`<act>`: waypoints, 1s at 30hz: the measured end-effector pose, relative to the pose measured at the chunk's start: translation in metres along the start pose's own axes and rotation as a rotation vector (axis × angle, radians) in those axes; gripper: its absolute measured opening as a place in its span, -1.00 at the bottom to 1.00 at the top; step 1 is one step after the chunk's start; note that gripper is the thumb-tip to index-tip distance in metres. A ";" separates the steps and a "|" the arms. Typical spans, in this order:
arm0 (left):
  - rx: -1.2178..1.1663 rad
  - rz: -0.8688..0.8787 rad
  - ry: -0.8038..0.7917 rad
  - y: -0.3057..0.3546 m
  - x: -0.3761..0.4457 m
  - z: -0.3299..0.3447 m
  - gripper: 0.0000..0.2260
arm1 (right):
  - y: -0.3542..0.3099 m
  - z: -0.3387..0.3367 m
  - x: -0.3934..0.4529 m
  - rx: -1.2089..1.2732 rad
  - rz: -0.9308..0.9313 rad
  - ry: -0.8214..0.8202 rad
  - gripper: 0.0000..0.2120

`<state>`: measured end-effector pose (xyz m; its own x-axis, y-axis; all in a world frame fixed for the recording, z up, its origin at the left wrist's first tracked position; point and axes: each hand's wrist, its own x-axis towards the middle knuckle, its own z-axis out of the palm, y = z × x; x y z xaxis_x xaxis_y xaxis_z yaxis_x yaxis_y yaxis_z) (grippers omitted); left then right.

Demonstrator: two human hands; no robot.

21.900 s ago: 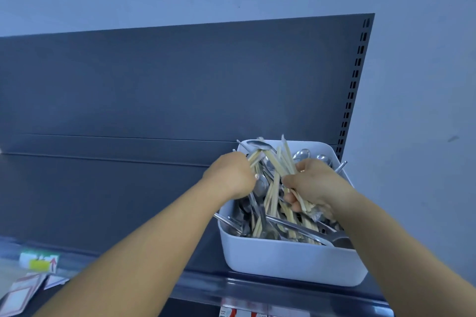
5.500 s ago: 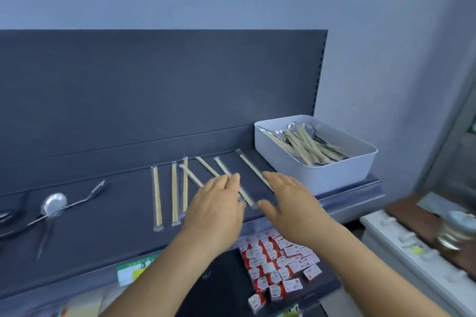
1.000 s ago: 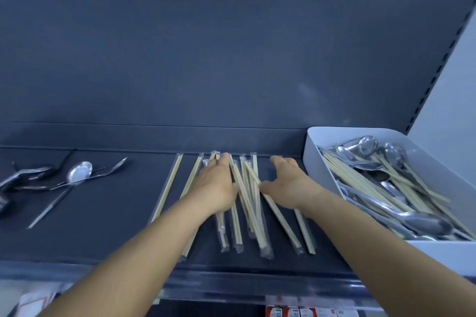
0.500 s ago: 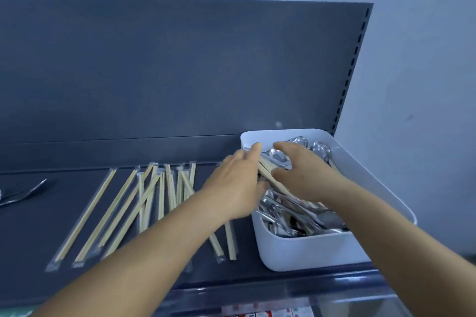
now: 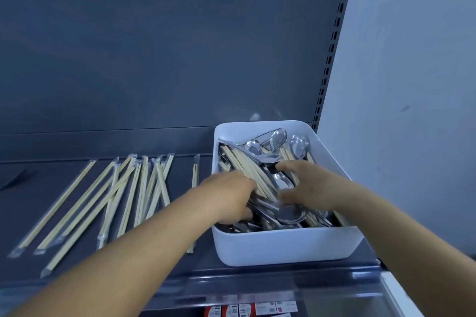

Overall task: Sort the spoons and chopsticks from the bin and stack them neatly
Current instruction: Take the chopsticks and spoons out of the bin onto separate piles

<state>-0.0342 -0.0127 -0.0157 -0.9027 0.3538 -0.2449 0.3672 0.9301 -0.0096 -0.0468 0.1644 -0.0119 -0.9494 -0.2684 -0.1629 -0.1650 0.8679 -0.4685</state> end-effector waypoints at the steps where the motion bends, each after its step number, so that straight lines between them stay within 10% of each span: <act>1: 0.009 -0.019 0.015 0.002 0.000 0.000 -0.63 | 0.002 0.001 0.000 -0.011 -0.009 -0.020 -0.34; 15: -0.014 -0.116 0.133 0.007 0.007 0.008 -0.66 | 0.011 0.007 -0.014 0.065 0.068 -0.001 -0.63; 22: -0.451 -0.130 0.360 0.004 0.007 0.007 -0.80 | 0.007 0.008 -0.015 0.082 0.080 0.052 -0.91; 30: -0.878 -0.277 0.427 0.006 0.015 0.003 -0.44 | -0.001 0.014 -0.005 0.156 0.077 -0.005 -0.87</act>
<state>-0.0452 -0.0021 -0.0224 -0.9989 -0.0392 0.0263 -0.0066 0.6679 0.7442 -0.0384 0.1586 -0.0226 -0.9562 -0.2060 -0.2077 -0.0478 0.8105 -0.5838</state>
